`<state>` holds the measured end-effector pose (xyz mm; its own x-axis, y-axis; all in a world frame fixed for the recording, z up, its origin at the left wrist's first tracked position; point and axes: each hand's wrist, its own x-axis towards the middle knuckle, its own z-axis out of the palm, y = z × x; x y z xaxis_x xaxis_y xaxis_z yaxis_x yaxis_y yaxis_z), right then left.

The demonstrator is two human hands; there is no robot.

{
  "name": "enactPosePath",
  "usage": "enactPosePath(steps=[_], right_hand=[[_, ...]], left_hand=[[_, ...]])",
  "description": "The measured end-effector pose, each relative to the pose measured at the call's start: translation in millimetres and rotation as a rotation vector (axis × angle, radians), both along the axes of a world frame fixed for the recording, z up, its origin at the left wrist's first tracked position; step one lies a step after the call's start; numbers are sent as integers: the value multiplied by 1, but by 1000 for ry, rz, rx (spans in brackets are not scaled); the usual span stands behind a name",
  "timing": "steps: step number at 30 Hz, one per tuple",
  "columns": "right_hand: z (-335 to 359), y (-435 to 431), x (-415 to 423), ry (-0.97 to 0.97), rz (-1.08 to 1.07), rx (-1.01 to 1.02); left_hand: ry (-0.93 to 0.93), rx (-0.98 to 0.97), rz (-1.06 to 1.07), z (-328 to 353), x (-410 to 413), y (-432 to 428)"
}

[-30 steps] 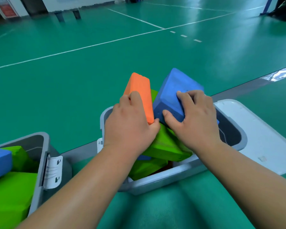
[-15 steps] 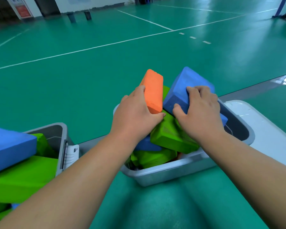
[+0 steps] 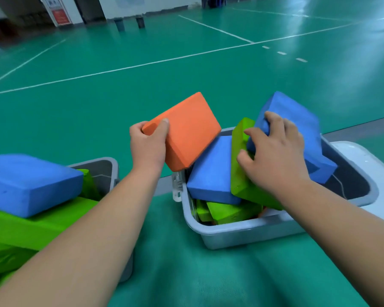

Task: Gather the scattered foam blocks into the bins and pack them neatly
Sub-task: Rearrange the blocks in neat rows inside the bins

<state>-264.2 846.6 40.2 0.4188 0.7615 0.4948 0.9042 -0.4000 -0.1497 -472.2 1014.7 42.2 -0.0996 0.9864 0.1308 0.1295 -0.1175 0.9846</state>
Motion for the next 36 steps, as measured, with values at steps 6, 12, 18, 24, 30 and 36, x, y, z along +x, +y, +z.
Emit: enactPosePath(steps=[6, 12, 18, 24, 30, 36], right_hand=[[-4, -1, -3, -68, -46, -110], [-5, -4, -1, -83, -43, -111], [-7, -4, -2, -79, -36, -117], [-8, -3, -4, -89, -55, -133], [-2, -3, -5, -38, -48, -104], [7, -12, 3, 97, 36, -21]], left_hand=[[-430, -198, 68, -25, -8, 36], [-505, -358, -17, -36, 9, 47], [-257, -525, -69, -63, 10, 57], [-127, -627, -257, -69, 15, 46], [-112, -545, -182, -69, 21, 41], [-134, -489, -18, -80, 20, 51]])
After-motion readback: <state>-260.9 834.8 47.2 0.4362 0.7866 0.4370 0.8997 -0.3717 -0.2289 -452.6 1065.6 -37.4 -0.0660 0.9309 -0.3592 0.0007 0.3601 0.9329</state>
